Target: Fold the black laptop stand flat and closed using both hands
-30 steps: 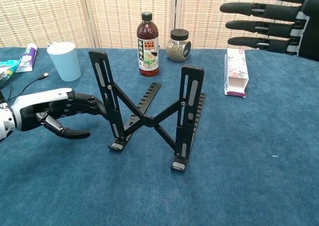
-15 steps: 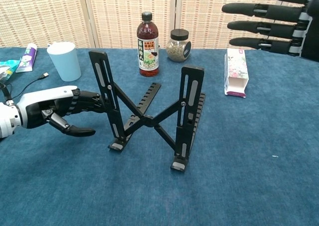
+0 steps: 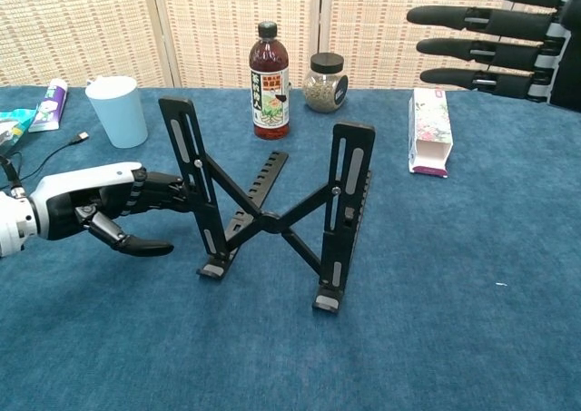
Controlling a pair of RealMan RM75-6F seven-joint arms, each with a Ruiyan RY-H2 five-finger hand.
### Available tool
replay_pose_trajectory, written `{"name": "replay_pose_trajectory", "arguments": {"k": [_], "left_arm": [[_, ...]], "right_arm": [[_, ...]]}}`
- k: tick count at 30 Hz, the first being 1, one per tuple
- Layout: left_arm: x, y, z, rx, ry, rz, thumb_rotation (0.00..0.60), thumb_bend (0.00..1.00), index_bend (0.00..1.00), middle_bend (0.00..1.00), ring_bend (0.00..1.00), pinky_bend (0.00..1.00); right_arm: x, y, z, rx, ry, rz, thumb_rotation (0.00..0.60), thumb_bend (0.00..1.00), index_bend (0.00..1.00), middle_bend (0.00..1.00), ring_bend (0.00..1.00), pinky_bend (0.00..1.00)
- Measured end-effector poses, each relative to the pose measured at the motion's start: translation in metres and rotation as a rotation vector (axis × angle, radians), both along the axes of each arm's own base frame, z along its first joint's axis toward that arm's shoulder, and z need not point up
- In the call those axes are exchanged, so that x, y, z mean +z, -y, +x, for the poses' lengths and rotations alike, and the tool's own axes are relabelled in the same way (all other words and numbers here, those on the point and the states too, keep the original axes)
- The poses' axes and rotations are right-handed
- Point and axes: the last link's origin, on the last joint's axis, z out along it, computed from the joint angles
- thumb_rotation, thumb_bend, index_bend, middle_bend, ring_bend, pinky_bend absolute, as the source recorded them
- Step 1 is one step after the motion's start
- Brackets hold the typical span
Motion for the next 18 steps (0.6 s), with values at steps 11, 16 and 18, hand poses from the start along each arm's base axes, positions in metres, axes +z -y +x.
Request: {"name": "replay_pose_trajectory", "arguments": {"k": [11,16,18], "left_arm": [[0.021,-0.011,0.002,-0.02,0.007,0.109,0.6,0.22,0.32,0.27,0.13,0.06],[0.036,-0.015,0.0,-0.043,-0.033,0.176,0.6,0.22,0.31,0.27,0.13,0.06],[0.043,-0.016,-0.002,-0.053,-0.058,0.21,0.6,0.22,0.31,0.27,0.13,0.06]], "right_arm": [[0.004,0.001,0.001,0.047,-0.074,-0.073,0.6,0.12,0.0,0.15,0.03,0.05],[0.006,0.0,0.002,0.095,-0.194,-0.144,0.6,0.15,0.0,0.13,0.01,0.05],[0.006,-0.001,0.003,0.119,-0.257,-0.172,0.6,0.15,0.0,0.12,0.0,0.05]]}}
